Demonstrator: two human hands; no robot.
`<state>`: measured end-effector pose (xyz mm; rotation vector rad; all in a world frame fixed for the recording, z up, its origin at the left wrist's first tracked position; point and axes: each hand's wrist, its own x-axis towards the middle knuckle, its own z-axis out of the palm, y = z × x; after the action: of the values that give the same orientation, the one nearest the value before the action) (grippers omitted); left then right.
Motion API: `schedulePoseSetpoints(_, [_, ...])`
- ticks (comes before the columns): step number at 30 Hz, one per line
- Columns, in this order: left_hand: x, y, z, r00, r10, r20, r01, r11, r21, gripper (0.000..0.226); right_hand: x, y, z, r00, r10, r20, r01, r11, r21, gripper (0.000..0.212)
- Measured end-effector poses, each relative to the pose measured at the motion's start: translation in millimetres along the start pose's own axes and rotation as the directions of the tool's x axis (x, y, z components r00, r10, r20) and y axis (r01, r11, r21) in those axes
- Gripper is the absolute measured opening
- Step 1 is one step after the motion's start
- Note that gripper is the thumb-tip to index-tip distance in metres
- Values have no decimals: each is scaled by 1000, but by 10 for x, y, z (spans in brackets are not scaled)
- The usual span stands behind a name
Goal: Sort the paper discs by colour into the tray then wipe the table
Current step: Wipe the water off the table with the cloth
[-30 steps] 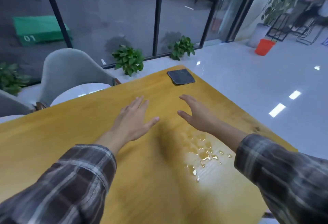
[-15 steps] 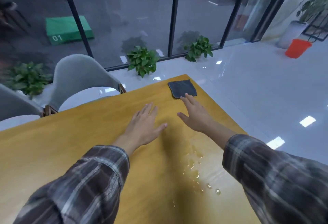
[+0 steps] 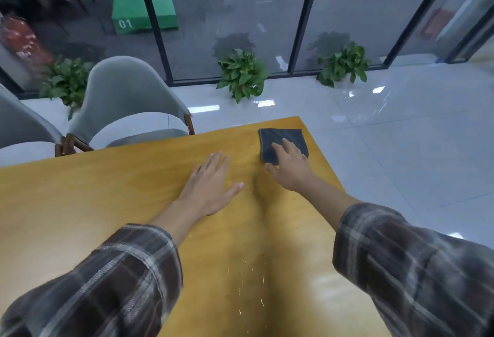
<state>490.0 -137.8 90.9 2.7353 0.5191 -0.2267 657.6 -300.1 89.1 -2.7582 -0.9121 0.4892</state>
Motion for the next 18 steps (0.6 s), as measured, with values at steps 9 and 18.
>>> schedulePoseSetpoints(9, [332,-329,245,979,-87,183,75,995,71,78,716,347,398,995,55,79,-47,994,-95,74])
schedulePoseSetpoints(18, [213,-497,81,996,-34,82,33,999,20,64,343,16,712,998,-20,64,29,990,-137,71])
